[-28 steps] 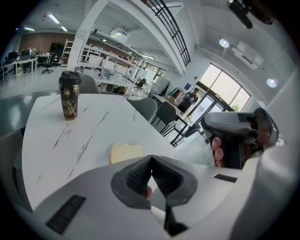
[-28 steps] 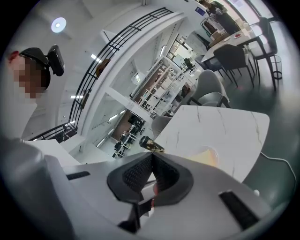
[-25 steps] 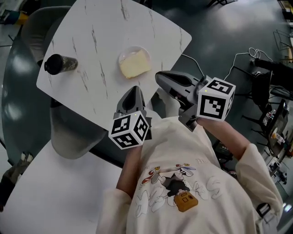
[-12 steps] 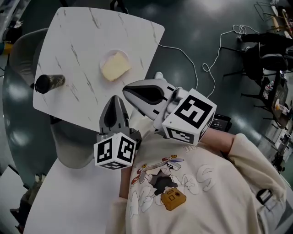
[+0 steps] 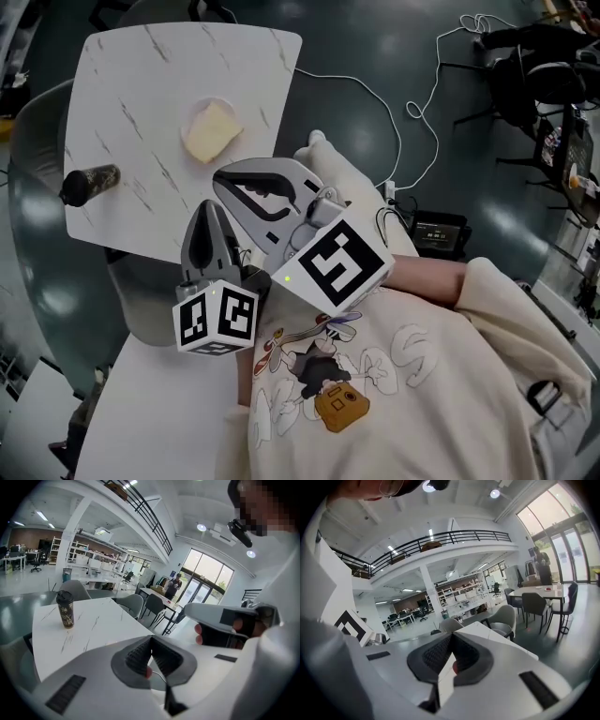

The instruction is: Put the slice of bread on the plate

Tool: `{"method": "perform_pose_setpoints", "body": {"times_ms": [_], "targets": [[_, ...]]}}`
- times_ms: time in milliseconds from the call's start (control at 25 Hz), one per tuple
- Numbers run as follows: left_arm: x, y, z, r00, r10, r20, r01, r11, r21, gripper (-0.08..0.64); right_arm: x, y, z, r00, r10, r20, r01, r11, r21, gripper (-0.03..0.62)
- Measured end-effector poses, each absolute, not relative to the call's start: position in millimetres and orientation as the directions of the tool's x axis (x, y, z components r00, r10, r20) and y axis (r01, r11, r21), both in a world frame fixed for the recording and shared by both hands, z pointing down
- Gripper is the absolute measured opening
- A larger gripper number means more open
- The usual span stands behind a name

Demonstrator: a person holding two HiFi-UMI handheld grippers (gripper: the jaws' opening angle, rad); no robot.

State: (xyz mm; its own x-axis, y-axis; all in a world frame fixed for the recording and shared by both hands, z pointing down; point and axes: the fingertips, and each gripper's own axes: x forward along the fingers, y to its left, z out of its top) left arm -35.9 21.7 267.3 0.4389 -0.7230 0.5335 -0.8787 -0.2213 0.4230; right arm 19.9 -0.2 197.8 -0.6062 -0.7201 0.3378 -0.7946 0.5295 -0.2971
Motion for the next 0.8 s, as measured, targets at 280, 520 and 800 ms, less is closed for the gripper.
{"method": "perform_pose_setpoints", "body": {"times_ms": [280,520,800], "targets": [[-19,20,271,0.479,-0.705,0.523,-0.863,-0.266,0.43,0.006,31,4,223,-0.574,-0.741,0.348,-0.817,0.494,-0.297,0.005],[-21,14,267,0.474,-0.718,0.509,-0.862,-0.261,0.435,0.008,30,-1,224,-0.57,-0.748,0.341,-0.82,0.488,-0.299,0.005],[-24,16,263,0.499,-0.706,0.502,-0.85,-0.287,0.442,0.006,29,4,220,-0.557,-0.752,0.353,-0.829,0.475,-0.296,0.005]]}}
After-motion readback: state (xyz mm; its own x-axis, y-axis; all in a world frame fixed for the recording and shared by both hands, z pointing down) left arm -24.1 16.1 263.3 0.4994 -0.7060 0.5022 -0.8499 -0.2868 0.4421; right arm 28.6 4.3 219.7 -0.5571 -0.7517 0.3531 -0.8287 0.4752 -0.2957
